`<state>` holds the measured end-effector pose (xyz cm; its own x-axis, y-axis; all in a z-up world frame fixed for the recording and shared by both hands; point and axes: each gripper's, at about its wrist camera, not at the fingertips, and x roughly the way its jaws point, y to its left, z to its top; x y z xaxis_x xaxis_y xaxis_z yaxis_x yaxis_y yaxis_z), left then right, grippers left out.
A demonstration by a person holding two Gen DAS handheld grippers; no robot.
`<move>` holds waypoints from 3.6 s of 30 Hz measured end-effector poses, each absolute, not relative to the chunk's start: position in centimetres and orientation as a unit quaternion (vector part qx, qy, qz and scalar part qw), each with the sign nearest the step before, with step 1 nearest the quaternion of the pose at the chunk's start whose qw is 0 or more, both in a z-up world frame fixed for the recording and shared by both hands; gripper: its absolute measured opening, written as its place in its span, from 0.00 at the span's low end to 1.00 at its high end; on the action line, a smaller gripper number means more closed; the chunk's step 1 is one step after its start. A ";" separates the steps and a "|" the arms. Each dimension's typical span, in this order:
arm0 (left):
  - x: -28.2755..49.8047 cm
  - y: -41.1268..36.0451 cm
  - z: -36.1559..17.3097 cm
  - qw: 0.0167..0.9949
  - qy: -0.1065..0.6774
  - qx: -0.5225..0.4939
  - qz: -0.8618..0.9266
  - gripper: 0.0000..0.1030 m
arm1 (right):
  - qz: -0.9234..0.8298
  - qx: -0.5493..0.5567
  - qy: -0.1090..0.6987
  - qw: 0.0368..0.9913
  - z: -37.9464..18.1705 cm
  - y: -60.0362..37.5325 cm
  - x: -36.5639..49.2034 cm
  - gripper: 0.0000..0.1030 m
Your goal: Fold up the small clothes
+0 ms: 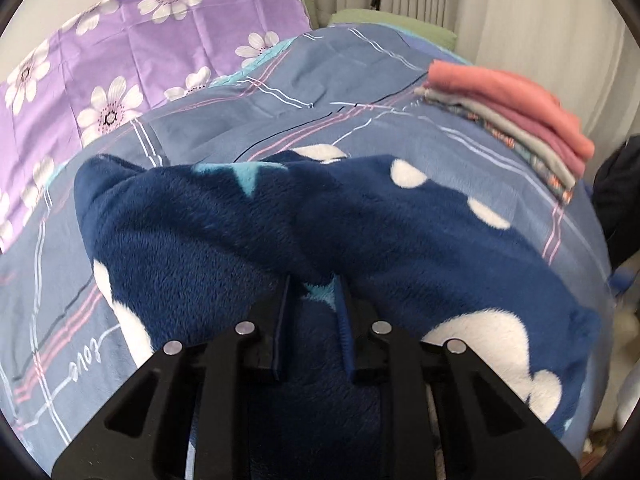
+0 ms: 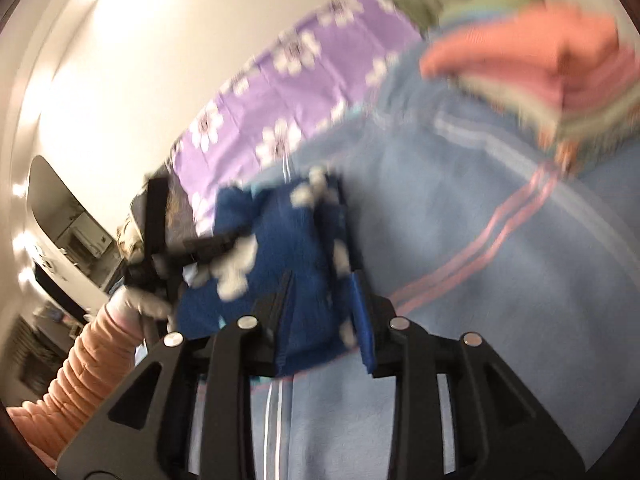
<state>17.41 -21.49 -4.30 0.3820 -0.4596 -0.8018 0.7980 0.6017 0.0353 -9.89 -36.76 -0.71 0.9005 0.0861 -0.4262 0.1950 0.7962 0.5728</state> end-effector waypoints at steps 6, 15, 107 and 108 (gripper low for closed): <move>17.4 -21.2 -4.5 0.810 0.388 0.210 -0.387 0.20 | 0.057 0.265 0.248 0.930 0.2 -33.4 -4.8 0.29; 18.6 -19.3 -1.3 0.831 0.360 0.152 -0.396 0.22 | 0.001 0.255 0.347 0.903 -5.5 -33.5 -2.0 0.26; 13.5 -10.5 1.6 0.872 0.301 0.143 -0.358 0.41 | 0.008 0.094 0.281 0.955 0.5 -28.7 1.1 0.37; 14.6 -11.0 1.9 0.873 0.302 0.137 -0.358 0.41 | 0.010 0.095 0.286 0.953 0.2 -28.7 1.7 0.39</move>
